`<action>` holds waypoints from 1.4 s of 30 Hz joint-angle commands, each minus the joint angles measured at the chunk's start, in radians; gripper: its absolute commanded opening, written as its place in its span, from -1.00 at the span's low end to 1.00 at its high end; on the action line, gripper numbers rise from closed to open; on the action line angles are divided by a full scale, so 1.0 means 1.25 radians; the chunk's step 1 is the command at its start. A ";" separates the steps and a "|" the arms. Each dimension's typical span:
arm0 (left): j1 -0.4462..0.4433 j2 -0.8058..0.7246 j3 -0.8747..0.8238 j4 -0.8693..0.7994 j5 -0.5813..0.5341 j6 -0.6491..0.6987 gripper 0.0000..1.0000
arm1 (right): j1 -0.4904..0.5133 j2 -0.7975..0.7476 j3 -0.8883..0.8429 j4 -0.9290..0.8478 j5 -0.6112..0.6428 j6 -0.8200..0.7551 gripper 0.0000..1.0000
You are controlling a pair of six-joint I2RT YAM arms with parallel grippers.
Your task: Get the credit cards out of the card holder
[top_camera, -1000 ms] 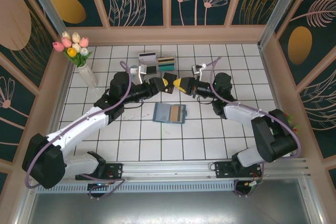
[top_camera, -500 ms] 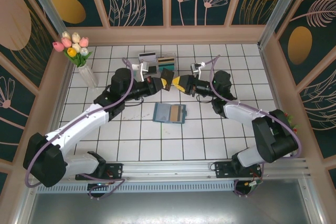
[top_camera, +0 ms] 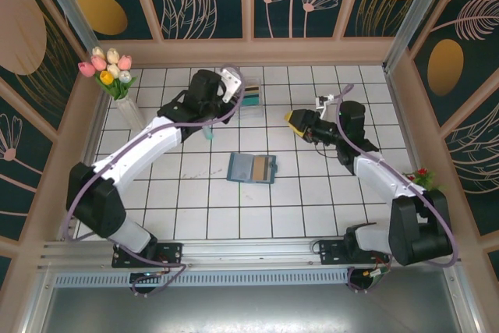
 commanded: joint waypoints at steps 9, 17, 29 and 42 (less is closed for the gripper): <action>0.086 0.195 0.174 -0.182 0.134 0.419 -1.00 | -0.039 -0.009 0.015 -0.110 0.041 -0.073 0.59; 0.144 0.307 0.243 -0.200 0.097 0.555 -1.00 | -0.046 0.048 0.042 -0.132 0.044 -0.067 0.62; 0.184 0.408 0.280 -0.121 0.126 0.654 -1.00 | -0.047 0.078 0.064 -0.135 0.047 -0.041 0.61; 0.197 0.425 0.265 -0.071 0.121 0.651 -1.00 | -0.047 0.072 0.057 -0.138 0.044 -0.034 0.61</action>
